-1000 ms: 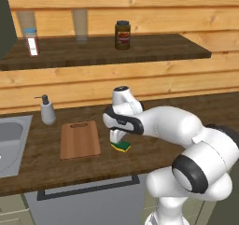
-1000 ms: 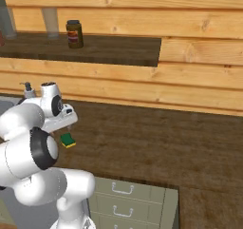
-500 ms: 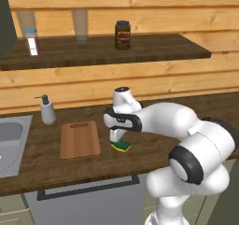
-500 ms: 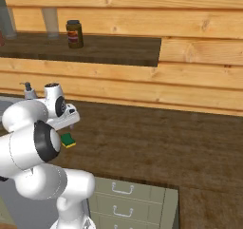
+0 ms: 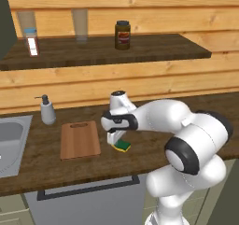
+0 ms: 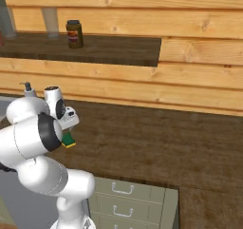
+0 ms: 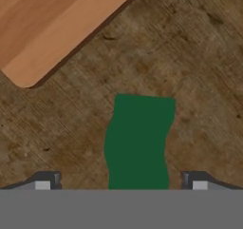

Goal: Pick up the sponge from the counter and clean the cutting board by briefly scrubbing or pressing down on the cutting board. Once finished, release the sponge.

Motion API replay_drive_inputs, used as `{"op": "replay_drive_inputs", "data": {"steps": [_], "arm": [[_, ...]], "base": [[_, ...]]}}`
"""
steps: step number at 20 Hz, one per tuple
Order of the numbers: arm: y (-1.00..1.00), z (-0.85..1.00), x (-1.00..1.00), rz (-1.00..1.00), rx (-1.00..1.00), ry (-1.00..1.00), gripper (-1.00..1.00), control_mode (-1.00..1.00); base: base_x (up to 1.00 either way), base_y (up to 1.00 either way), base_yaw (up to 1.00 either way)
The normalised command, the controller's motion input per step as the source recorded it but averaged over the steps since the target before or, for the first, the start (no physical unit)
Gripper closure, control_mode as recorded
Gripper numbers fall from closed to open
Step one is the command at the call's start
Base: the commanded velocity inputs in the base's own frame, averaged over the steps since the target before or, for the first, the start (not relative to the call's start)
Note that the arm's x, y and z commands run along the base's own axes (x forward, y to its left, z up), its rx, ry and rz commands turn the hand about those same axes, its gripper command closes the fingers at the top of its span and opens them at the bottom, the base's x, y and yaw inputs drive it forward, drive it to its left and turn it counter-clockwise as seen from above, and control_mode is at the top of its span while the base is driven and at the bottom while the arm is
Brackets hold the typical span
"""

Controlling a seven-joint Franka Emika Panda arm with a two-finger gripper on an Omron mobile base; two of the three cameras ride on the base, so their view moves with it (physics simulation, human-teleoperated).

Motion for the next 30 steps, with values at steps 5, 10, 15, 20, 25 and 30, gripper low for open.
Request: {"op": "replay_drive_inputs", "data": {"steps": [5,10,15,20,25,30], "arm": [[0.0,-0.3,0.0,0.0,0.0,0.0,-1.0,-1.0],[0.0,-0.29,0.0,0.0,0.0,0.0,-1.0,-1.0],[0.0,-0.11,0.05,0.0,0.0,-0.02,-1.0,-1.0],[0.0,-0.05,0.17,0.0,0.0,-0.08,-1.0,-1.0],[0.0,-0.19,0.08,0.0,0.0,-0.05,-1.0,-1.0],[0.0,-0.28,0.24,0.0,0.0,-0.01,-1.0,-1.0]], "base": [[0.0,0.0,0.0],[0.0,0.0,0.0],[0.0,0.0,0.0],[0.0,0.0,0.0],[0.0,0.0,0.0],[0.0,0.0,0.0]]}}
